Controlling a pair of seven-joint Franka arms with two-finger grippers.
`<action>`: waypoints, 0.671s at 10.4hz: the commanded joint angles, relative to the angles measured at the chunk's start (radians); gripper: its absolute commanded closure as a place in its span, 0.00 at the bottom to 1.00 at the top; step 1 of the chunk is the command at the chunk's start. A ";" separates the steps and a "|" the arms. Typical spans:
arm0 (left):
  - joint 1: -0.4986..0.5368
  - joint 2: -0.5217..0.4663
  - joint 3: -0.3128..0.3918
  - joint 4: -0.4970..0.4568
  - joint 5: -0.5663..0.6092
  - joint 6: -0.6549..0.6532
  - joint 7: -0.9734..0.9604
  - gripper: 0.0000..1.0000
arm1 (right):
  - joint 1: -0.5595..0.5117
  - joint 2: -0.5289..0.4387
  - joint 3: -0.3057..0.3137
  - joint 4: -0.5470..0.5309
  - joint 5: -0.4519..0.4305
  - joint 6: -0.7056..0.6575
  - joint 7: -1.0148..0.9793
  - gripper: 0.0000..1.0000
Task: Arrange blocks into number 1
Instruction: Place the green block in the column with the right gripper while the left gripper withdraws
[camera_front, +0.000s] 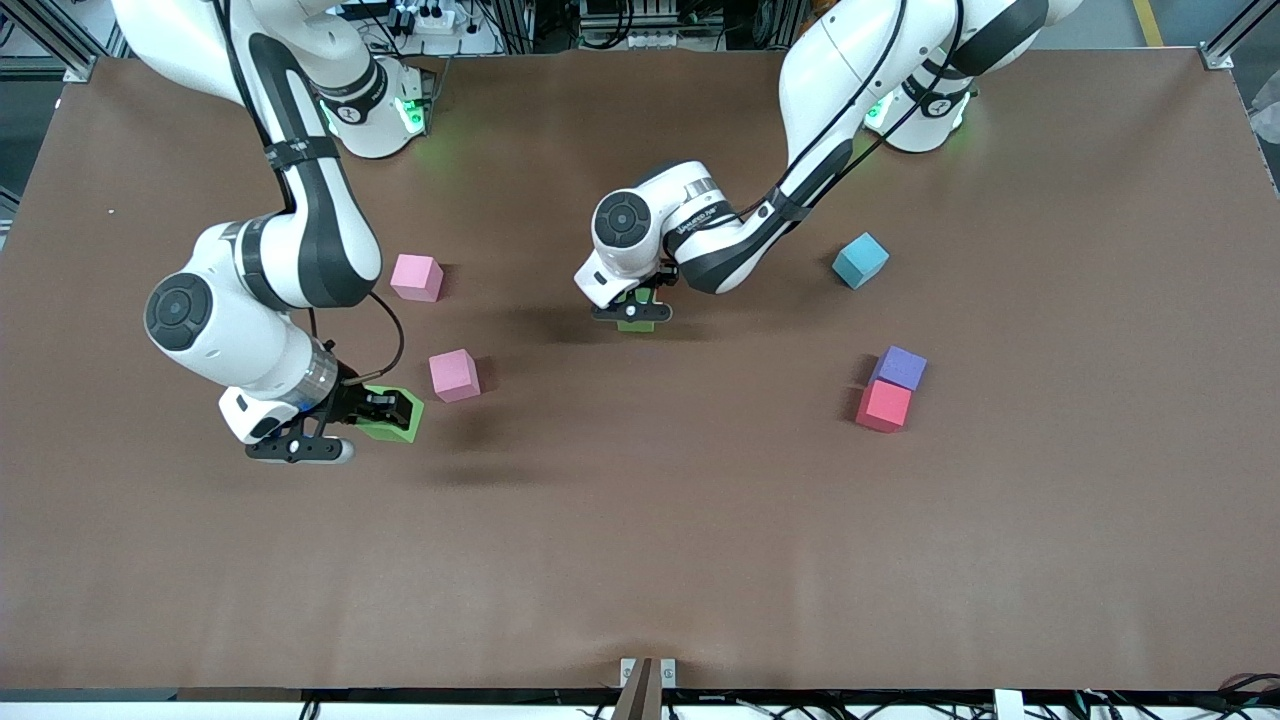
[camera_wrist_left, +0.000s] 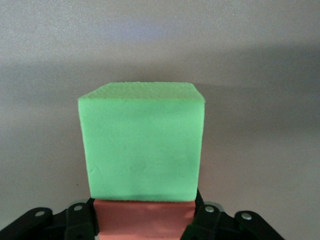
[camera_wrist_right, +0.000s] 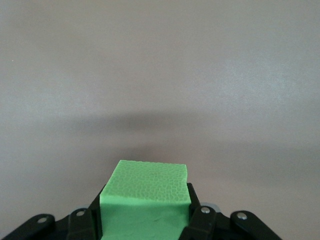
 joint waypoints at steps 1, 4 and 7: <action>-0.006 0.003 0.004 0.011 0.030 0.003 -0.001 1.00 | 0.010 -0.038 -0.005 -0.041 0.010 0.012 -0.003 0.47; -0.015 0.001 0.006 0.011 0.062 0.003 0.003 0.01 | 0.036 -0.033 -0.005 -0.041 0.012 0.014 -0.001 0.48; -0.005 -0.049 0.003 0.009 0.066 -0.044 -0.016 0.00 | 0.066 -0.029 -0.005 -0.039 0.046 0.020 -0.003 0.48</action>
